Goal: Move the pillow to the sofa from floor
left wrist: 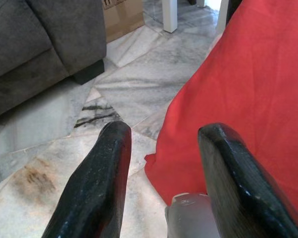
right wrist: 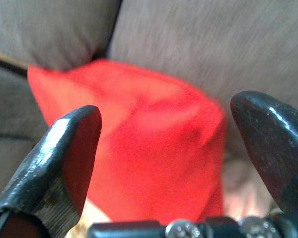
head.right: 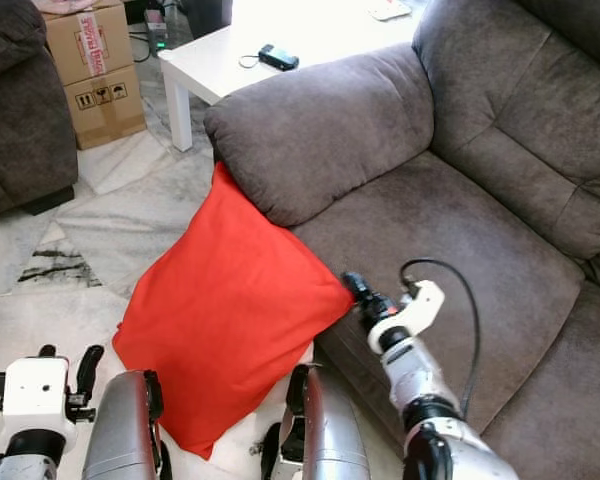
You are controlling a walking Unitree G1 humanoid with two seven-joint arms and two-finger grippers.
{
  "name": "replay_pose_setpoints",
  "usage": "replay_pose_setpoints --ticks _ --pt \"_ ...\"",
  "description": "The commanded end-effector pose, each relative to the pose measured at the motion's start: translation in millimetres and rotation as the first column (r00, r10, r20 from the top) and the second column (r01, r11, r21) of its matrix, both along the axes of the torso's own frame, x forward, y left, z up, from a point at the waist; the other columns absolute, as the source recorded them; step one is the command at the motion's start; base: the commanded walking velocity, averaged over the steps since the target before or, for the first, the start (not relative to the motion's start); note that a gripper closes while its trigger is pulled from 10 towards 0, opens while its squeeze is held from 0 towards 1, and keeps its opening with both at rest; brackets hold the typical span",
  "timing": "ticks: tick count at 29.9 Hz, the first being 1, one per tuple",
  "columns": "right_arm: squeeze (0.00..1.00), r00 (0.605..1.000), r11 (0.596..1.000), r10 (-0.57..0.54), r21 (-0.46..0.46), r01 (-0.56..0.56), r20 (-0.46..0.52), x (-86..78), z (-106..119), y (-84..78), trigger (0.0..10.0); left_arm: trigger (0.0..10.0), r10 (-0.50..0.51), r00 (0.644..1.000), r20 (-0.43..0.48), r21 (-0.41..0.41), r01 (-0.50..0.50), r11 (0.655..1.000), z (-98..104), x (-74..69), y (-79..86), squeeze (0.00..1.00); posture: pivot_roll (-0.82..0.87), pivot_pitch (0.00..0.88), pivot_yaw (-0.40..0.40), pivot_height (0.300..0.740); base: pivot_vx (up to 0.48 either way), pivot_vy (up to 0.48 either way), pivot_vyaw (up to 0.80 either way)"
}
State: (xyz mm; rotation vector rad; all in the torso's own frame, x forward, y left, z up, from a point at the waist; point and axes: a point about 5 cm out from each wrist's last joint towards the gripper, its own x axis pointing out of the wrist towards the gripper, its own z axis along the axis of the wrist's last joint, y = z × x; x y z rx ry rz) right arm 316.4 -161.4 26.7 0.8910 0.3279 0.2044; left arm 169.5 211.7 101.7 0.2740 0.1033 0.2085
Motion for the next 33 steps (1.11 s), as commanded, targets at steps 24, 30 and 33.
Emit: replay_pose_setpoints --ticks 24,30,33 --pt "0.00 0.994 0.999 0.040 0.029 -0.038 -0.102 -15.5 -20.9 33.8 10.0 10.0 -0.004 0.999 -0.052 -0.028 0.003 1.000 -7.4 -15.1 -6.2 0.00 0.29 0.249 -0.239 0.572 0.000 0.000 0.00" --pt "0.00 0.994 0.999 0.043 0.036 -0.040 -0.105 -14.9 -20.5 38.0 10.0 10.0 -0.010 0.999 -0.051 -0.024 0.008 1.000 -5.7 -16.1 -7.7 0.00 0.30 0.260 -0.238 0.572 0.000 0.000 0.00" --pt "0.00 0.993 0.998 0.052 0.040 -0.048 -0.104 -15.0 -20.4 42.7 10.0 10.0 -0.012 0.999 -0.051 -0.020 0.011 1.000 -4.8 -16.8 -8.3 0.00 0.30 0.264 -0.239 0.572 0.000 0.000 0.00"
